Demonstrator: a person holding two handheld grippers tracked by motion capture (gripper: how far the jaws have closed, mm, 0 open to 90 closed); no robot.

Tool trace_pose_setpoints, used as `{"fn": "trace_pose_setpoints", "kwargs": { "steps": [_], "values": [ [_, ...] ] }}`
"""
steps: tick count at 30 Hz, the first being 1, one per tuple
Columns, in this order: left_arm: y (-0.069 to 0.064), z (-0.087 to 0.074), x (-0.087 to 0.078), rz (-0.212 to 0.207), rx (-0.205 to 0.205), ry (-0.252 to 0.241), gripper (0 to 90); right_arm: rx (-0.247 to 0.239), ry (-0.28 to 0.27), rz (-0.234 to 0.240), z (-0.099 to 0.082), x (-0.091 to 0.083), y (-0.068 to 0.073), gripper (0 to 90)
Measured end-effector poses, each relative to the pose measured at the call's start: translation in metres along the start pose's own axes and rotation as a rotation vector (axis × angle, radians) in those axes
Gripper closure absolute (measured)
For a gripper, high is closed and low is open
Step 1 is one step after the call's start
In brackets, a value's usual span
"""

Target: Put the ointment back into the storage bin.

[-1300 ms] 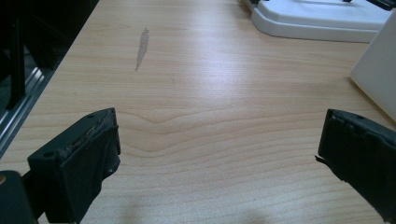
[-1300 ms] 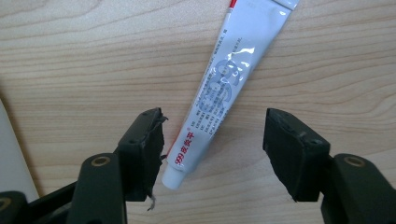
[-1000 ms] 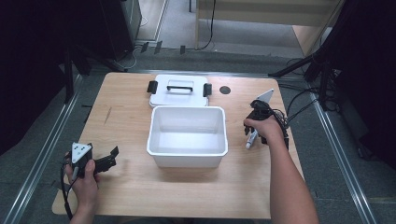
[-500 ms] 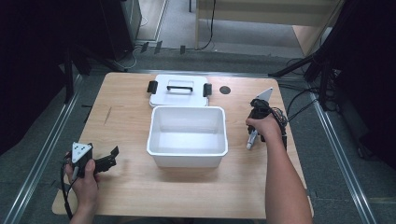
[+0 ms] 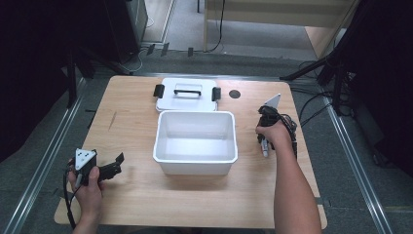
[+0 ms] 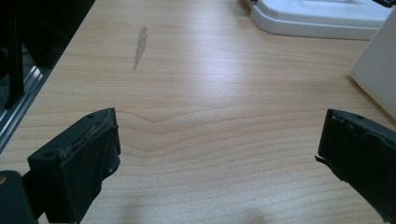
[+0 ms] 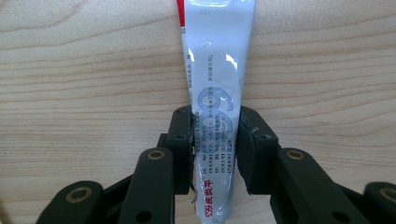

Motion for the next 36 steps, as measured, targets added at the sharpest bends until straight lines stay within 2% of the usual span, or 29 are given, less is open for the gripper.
{"fn": "trace_pose_setpoints", "kwargs": {
  "steps": [3, 7, 10, 16, 23, 24, 26, 27, 28, 30, 32, 34, 35, 36],
  "values": [
    [0.000, 0.000, 0.000, 0.000, 0.000, 0.000, 0.0, -0.002, -0.002, 0.005, 0.000, 0.000, 0.000, 70.2],
    [0.000, 0.000, 0.000, -0.001, 0.002, 0.003, 0.0, -0.033, -0.003, 0.009, -0.001, 0.000, -0.001, 70.6],
    [0.000, 0.000, 0.000, 0.000, 0.002, 0.003, 0.0, -0.080, -0.009, 0.000, -0.002, -0.001, -0.001, 70.8],
    [-0.001, 0.000, 0.000, -0.001, 0.005, 0.005, 0.0, -0.108, -0.039, 0.024, -0.003, -0.013, -0.003, 71.0],
    [-0.001, 0.000, 0.000, 0.001, 0.005, 0.006, 0.0, -0.169, -0.093, 0.039, -0.005, -0.040, -0.001, 71.1],
    [-0.001, 0.000, 0.000, 0.000, 0.004, 0.006, 0.0, -0.169, -0.093, 0.039, -0.005, -0.040, -0.001, 71.1],
    [-0.001, 0.000, 0.000, 0.001, 0.004, 0.005, 0.0, -0.200, -0.110, 0.045, -0.006, -0.051, 0.004, 71.2],
    [-0.001, 0.000, 0.000, 0.001, 0.004, 0.005, 0.0, -0.200, -0.110, 0.045, -0.006, -0.051, 0.004, 71.2],
    [-0.001, 0.000, 0.000, 0.000, 0.003, 0.006, 0.0, -0.225, -0.121, 0.049, -0.006, -0.059, 0.008, 71.2],
    [-0.001, 0.000, 0.000, -0.001, 0.002, 0.006, 0.0, -0.232, -0.126, 0.051, -0.006, -0.063, 0.009, 71.2],
    [-0.001, 0.000, 0.001, -0.001, 0.001, 0.006, 0.0, -0.256, -0.151, 0.064, -0.006, -0.077, 0.013, 71.1],
    [0.000, 0.000, 0.001, -0.001, 0.001, 0.006, 0.0, -0.263, -0.161, 0.065, -0.006, -0.082, 0.014, 71.2],
    [0.000, 0.000, 0.001, -0.001, 0.001, 0.007, 0.0, -0.277, -0.171, 0.068, -0.006, -0.093, 0.017, 71.1],
    [0.000, 0.000, 0.001, -0.001, 0.001, 0.007, 0.0, -0.277, -0.171, 0.068, -0.006, -0.093, 0.017, 71.1]
  ]
}}
Point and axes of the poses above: each handheld gripper's, and its own axes: x roughly forward along the jaws, z roughly out of its top, y roughly to its left, the point moved 6 cm from there along x, roughly forward along the jaws, and after that the axes turned 2 degrees about -y, right-handed, at the moved point
